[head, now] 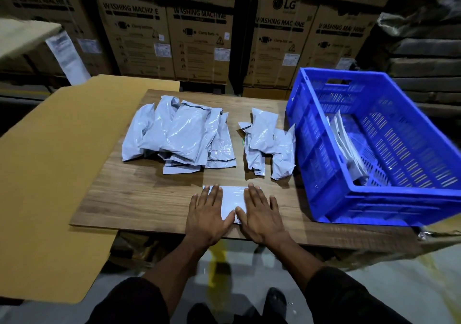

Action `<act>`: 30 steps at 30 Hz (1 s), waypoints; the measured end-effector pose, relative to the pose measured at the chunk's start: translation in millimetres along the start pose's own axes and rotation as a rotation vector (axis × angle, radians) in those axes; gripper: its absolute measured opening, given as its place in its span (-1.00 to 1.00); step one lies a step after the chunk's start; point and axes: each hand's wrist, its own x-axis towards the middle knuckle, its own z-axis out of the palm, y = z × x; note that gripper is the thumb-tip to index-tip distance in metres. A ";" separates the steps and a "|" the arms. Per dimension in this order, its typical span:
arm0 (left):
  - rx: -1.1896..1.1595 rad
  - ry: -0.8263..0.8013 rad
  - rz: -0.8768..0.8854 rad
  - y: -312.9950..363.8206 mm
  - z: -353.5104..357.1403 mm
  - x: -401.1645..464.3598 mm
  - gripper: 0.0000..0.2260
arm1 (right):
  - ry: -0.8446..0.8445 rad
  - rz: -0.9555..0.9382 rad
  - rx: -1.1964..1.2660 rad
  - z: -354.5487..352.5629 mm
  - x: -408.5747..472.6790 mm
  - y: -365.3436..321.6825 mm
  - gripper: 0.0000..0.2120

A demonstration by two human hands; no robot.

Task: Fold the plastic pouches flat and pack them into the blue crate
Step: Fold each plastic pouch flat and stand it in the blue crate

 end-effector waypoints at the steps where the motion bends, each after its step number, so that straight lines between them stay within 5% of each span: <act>1: 0.010 -0.002 -0.016 -1.9 0.0 -1.2 -0.28 | -0.009 0.015 -0.003 0.2 -0.5 2.0 -0.16; 6: -0.067 0.053 -0.139 -9.7 -5.9 -5.7 -0.30 | -0.075 0.045 0.051 -8.2 -2.6 14.8 -0.31; 10: -0.324 0.203 0.079 8.4 -18.1 4.3 -0.50 | 0.191 -0.174 -0.086 -13.4 -3.4 0.7 -0.38; 15: -0.738 0.074 -0.125 40.3 -21.1 9.7 -0.43 | -0.025 -0.345 0.078 -5.7 10.3 -26.1 -0.28; 22: -0.281 0.175 0.063 9.8 3.2 5.4 -0.50 | 0.139 -0.173 -0.029 9.1 7.4 -18.3 -0.40; 30: -0.025 0.076 0.069 -18.8 -2.9 -0.9 -0.50 | 0.053 -0.056 -0.042 8.7 2.8 6.5 -0.23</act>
